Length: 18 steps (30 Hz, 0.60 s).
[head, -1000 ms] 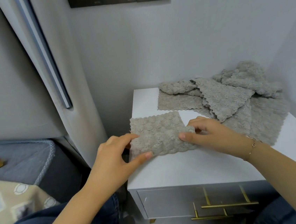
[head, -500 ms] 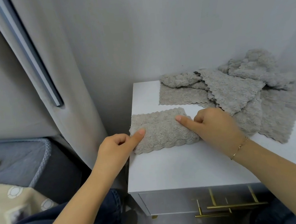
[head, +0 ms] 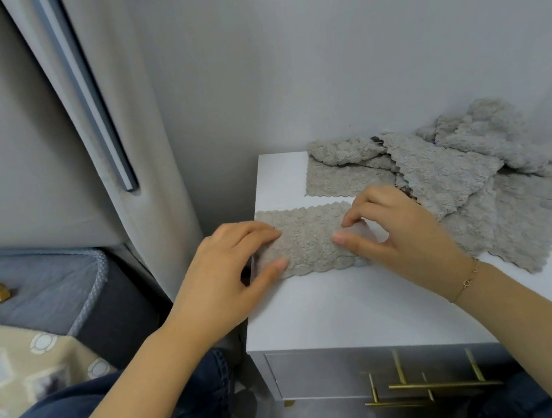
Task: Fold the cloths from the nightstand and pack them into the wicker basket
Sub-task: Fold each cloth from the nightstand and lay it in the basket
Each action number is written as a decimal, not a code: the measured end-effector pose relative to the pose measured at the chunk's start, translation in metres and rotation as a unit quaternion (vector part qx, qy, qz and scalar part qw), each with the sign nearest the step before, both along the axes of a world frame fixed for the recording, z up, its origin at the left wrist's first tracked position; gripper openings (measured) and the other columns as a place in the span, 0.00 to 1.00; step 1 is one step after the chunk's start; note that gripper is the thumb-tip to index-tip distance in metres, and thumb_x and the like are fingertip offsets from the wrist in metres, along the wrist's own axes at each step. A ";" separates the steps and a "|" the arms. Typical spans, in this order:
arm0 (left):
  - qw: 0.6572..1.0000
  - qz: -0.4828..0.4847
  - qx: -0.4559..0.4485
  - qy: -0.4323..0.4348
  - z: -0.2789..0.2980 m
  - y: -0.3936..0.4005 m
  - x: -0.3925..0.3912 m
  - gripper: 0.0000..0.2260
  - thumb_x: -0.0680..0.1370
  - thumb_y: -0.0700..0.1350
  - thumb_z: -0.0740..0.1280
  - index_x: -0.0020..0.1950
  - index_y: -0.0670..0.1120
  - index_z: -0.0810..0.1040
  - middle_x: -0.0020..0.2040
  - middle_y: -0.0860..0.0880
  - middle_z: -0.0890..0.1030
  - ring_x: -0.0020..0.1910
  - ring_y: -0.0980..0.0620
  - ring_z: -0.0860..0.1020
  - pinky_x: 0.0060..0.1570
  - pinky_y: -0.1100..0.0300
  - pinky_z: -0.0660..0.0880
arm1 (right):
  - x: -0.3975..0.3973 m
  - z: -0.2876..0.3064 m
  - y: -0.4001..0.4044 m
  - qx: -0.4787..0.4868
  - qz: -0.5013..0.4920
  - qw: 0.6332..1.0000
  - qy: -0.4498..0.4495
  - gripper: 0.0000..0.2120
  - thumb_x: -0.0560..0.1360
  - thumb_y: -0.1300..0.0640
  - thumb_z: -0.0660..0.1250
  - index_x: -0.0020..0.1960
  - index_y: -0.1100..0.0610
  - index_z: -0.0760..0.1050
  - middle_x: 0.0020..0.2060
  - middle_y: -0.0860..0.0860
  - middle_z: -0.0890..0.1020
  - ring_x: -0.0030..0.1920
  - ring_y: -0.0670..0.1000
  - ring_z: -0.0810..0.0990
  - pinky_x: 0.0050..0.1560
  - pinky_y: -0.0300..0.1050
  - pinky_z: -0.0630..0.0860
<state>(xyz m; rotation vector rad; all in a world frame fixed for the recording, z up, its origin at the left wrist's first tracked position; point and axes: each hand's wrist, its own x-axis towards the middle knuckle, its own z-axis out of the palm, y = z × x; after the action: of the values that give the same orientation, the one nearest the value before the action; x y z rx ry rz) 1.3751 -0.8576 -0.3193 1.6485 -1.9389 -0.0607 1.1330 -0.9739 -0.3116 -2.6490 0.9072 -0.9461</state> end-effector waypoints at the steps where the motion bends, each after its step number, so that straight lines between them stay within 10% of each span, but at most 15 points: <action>1: 1.000 -0.007 0.017 -0.004 -0.002 0.000 0.002 0.23 0.77 0.62 0.62 0.68 0.53 0.75 0.64 0.59 0.75 0.64 0.57 0.71 0.63 0.53 0.70 | -0.002 0.001 -0.001 -0.009 0.007 1.000 0.025 0.22 0.73 0.36 0.64 0.48 0.54 0.80 0.44 0.46 0.77 0.47 0.47 0.73 0.49 0.41 0.70; 10: 0.999 0.018 0.047 0.008 -0.003 -0.004 -0.004 0.27 0.72 0.65 0.62 0.69 0.58 0.69 0.56 0.63 0.77 0.52 0.63 0.73 0.66 0.61 0.61 | -0.011 0.002 0.003 0.005 0.026 0.991 0.128 0.28 0.70 0.37 0.66 0.62 0.55 0.77 0.55 0.46 0.78 0.57 0.46 0.73 0.59 0.43 0.73; 18: 0.967 -0.003 0.155 0.202 0.015 0.012 -0.005 0.18 0.69 0.68 0.68 0.49 0.58 0.79 0.44 0.54 0.80 0.48 0.57 0.76 0.50 0.63 0.72 | -0.021 0.025 0.007 0.310 0.060 0.949 0.016 0.16 0.65 0.42 0.74 0.47 0.52 0.81 0.42 0.49 0.83 0.44 0.47 0.80 0.49 0.41 0.75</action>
<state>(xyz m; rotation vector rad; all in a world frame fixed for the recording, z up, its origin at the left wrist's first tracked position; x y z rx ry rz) 1.3702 -0.8456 -0.3046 1.6645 -1.6777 -0.6808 1.1119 -0.9672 -0.2862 -2.1497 0.8596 -0.4802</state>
